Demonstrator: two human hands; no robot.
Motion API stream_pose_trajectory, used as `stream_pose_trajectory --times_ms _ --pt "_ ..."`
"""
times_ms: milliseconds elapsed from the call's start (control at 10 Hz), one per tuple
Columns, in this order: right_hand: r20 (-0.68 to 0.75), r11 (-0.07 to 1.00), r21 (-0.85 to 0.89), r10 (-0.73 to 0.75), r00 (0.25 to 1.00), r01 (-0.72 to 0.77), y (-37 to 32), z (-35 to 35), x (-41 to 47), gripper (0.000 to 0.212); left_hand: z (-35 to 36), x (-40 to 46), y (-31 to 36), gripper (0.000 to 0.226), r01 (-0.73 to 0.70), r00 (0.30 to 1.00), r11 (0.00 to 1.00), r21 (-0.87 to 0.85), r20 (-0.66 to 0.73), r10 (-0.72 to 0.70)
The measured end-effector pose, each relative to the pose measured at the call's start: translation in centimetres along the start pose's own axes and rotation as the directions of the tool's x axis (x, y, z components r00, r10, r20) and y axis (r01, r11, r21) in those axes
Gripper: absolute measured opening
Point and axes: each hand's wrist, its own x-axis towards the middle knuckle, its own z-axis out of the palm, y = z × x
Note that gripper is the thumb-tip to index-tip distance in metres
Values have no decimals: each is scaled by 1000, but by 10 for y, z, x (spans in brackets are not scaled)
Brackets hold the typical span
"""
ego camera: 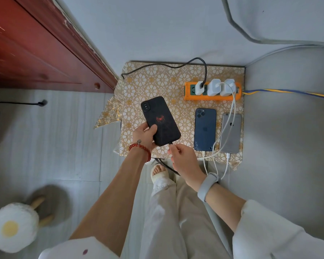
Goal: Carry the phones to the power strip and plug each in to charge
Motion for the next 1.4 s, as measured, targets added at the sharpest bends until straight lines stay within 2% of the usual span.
stream_pose_trajectory --times_ms 100,200,300,400,500,600,700,800,900,1000,1200,1400 --pt "-15 997 63 36 999 -35 1 3 -1 31 3 -2 -2 20 16 999 1000 -17 35 -15" --pt "-12 998 45 38 999 -37 2 0 -1 33 3 -1 -4 16 29 998 999 -14 48 -29" --pt "73 994 -104 46 996 -38 2 -10 4 34 6 4 -8 19 16 999 999 50 40 -18" --pt "150 926 -377 51 987 10 3 -24 8 34 11 11 -16 25 7 999 980 200 30 -13" --pt "110 805 -583 -56 992 110 9 -39 10 28 20 17 -26 28 -9 1000 936 352 30 -2" --pt "111 699 -687 -167 980 197 15 -55 20 36 30 23 -34 31 -24 999 895 446 46 4" --pt "187 598 -781 -47 981 178 20 -63 35 54 39 28 -37 34 -57 997 840 540 67 25" --pt "216 522 -837 44 975 162 27 -64 45 61 45 31 -37 34 -151 989 707 690 111 103" --pt "212 481 -860 34 977 170 34 -59 48 62 47 27 -41 47 -187 982 531 827 140 128" --pt "199 477 -863 18 980 167 39 -56 47 63 50 20 -47 56 -156 987 420 894 123 104" --pt "220 517 -841 58 974 159 33 -59 49 60 50 14 -46 60 -114 993 368 923 113 22" --pt "246 733 -652 -37 969 194 -14 -75 41 42 45 0 -2 48 -248 967 273 929 220 129"
